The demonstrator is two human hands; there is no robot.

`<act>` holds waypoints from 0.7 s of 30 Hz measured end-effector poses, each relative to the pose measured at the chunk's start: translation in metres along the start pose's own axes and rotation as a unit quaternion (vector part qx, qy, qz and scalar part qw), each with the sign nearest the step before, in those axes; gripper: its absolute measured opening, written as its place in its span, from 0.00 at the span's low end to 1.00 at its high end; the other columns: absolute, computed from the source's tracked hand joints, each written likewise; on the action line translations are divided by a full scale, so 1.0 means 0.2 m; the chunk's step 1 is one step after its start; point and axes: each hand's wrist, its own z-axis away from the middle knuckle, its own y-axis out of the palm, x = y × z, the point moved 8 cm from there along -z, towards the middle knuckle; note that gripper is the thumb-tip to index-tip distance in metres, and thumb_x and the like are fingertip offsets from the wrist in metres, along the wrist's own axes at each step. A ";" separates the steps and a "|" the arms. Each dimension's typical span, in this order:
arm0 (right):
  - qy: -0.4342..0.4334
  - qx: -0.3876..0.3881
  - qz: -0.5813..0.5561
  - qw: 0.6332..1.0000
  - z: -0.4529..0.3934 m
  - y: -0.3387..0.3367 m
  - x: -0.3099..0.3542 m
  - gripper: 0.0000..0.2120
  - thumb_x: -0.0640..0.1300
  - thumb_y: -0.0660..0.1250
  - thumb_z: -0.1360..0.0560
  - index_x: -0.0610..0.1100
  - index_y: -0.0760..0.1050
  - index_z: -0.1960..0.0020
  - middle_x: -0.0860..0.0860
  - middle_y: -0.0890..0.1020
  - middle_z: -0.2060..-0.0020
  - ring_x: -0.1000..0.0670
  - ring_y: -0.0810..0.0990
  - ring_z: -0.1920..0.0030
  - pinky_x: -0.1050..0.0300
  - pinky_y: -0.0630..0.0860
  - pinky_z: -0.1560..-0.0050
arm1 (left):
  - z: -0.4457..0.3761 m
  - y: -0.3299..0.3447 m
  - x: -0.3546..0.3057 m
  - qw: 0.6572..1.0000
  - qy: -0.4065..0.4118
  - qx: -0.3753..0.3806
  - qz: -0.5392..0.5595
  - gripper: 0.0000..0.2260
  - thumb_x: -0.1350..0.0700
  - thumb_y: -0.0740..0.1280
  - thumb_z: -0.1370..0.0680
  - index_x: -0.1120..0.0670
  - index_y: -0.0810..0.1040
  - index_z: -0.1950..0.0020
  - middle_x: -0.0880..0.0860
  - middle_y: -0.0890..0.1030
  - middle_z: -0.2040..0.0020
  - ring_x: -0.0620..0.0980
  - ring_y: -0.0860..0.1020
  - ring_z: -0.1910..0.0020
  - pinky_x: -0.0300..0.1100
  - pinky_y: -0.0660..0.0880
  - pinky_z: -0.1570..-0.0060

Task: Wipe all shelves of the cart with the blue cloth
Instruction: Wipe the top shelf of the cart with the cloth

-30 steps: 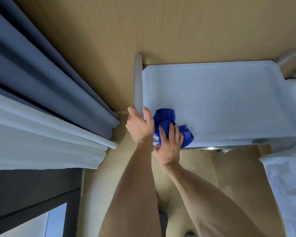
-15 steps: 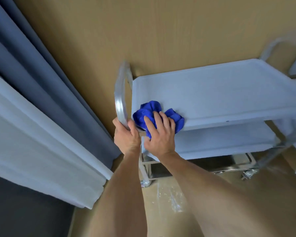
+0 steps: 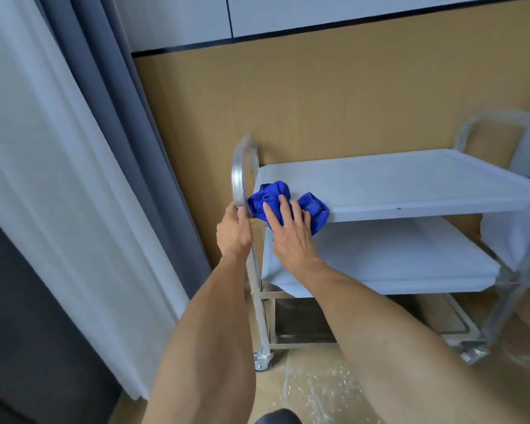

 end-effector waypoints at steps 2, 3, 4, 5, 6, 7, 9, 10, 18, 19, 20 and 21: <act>0.004 -0.010 0.005 1.000 0.00 0.00 0.02 0.34 0.35 0.71 0.31 0.46 0.66 0.27 0.38 0.68 0.29 0.35 0.69 0.34 0.38 0.70 0.43 | -0.02 0.00 0.01 0.999 -0.027 0.016 -0.012 0.12 0.51 0.58 0.20 0.52 0.75 0.41 0.49 0.81 0.51 0.52 0.79 0.53 0.44 0.74 0.53; 0.005 -0.017 0.005 1.000 0.00 0.00 0.03 0.34 0.34 0.71 0.31 0.46 0.67 0.27 0.38 0.68 0.29 0.35 0.69 0.34 0.38 0.70 0.42 | -0.03 0.00 0.02 0.999 -0.040 0.024 -0.018 0.12 0.53 0.59 0.20 0.52 0.74 0.38 0.50 0.80 0.49 0.52 0.78 0.53 0.44 0.74 0.54; 0.004 -0.024 0.001 1.000 0.01 0.00 0.03 0.34 0.34 0.71 0.30 0.47 0.67 0.27 0.39 0.68 0.28 0.35 0.68 0.33 0.38 0.70 0.41 | -0.03 0.01 0.03 0.998 -0.046 0.033 -0.021 0.13 0.54 0.60 0.20 0.53 0.73 0.37 0.50 0.80 0.48 0.53 0.78 0.53 0.43 0.73 0.54; 0.004 -0.032 -0.003 0.999 0.02 0.00 0.04 0.34 0.35 0.70 0.30 0.48 0.66 0.27 0.39 0.67 0.28 0.35 0.68 0.32 0.38 0.69 0.39 | -0.03 0.02 0.05 0.998 -0.047 0.038 -0.024 0.13 0.53 0.60 0.20 0.53 0.72 0.35 0.51 0.80 0.46 0.53 0.78 0.52 0.43 0.74 0.53; 0.007 -0.041 -0.006 0.999 0.03 0.01 0.05 0.34 0.35 0.70 0.29 0.49 0.66 0.26 0.40 0.66 0.27 0.36 0.66 0.30 0.38 0.68 0.37 | -0.02 0.04 0.07 0.998 -0.049 0.041 -0.029 0.15 0.51 0.60 0.19 0.53 0.71 0.34 0.52 0.80 0.43 0.54 0.78 0.49 0.45 0.75 0.50; 0.014 -0.047 -0.011 0.999 0.03 0.01 0.05 0.34 0.36 0.69 0.28 0.50 0.65 0.25 0.41 0.65 0.26 0.36 0.64 0.28 0.38 0.66 0.34 | -0.01 0.06 0.09 0.997 -0.061 0.041 -0.035 0.18 0.47 0.59 0.19 0.53 0.70 0.32 0.52 0.79 0.40 0.54 0.78 0.45 0.47 0.75 0.46; 0.025 -0.055 -0.030 0.998 0.03 0.02 0.03 0.34 0.37 0.69 0.28 0.51 0.64 0.25 0.41 0.65 0.26 0.37 0.62 0.26 0.38 0.63 0.30 | 0.02 0.11 0.13 0.993 -0.105 0.033 -0.050 0.19 0.44 0.55 0.19 0.52 0.69 0.32 0.53 0.79 0.43 0.56 0.78 0.46 0.49 0.75 0.46; 0.019 -0.066 -0.035 0.997 0.03 0.03 0.01 0.34 0.36 0.69 0.28 0.51 0.64 0.26 0.41 0.66 0.27 0.37 0.63 0.27 0.39 0.63 0.30 | 0.03 0.13 0.14 0.990 -0.121 0.021 -0.065 0.18 0.44 0.53 0.18 0.52 0.68 0.34 0.53 0.78 0.47 0.56 0.77 0.50 0.49 0.74 0.49; 0.105 -0.151 -0.013 0.983 0.24 -0.10 -0.75 0.33 0.35 0.67 0.30 0.50 0.67 0.26 0.41 0.70 0.31 0.38 0.65 0.28 0.39 0.64 0.31 | 0.07 0.12 0.15 0.976 -0.090 -0.126 -0.154 0.17 0.41 0.55 0.19 0.49 0.67 0.35 0.57 0.76 0.42 0.60 0.75 0.44 0.59 0.69 0.38; 0.144 -0.172 -0.012 0.974 0.28 -0.14 -0.88 0.31 0.36 0.66 0.28 0.48 0.67 0.26 0.40 0.70 0.31 0.37 0.64 0.28 0.39 0.64 0.31 | 0.11 0.10 0.11 0.961 -0.084 -0.179 -0.194 0.19 0.44 0.59 0.20 0.51 0.66 0.32 0.60 0.72 0.37 0.62 0.72 0.40 0.60 0.63 0.34; 0.186 -0.193 -0.013 0.963 0.32 -0.17 -1.01 0.29 0.37 0.65 0.26 0.46 0.67 0.26 0.39 0.70 0.31 0.37 0.64 0.28 0.39 0.64 0.31 | 0.15 0.10 0.03 0.950 -0.064 -0.216 -0.215 0.20 0.48 0.63 0.20 0.54 0.65 0.31 0.61 0.69 0.34 0.62 0.69 0.36 0.60 0.58 0.31; 0.230 -0.212 -0.021 0.950 0.35 -0.20 -1.13 0.27 0.37 0.63 0.24 0.45 0.66 0.25 0.39 0.70 0.31 0.37 0.63 0.27 0.40 0.64 0.31 | 0.19 0.14 -0.07 0.947 -0.026 -0.232 -0.222 0.21 0.52 0.65 0.21 0.55 0.66 0.31 0.62 0.67 0.32 0.62 0.67 0.34 0.59 0.55 0.30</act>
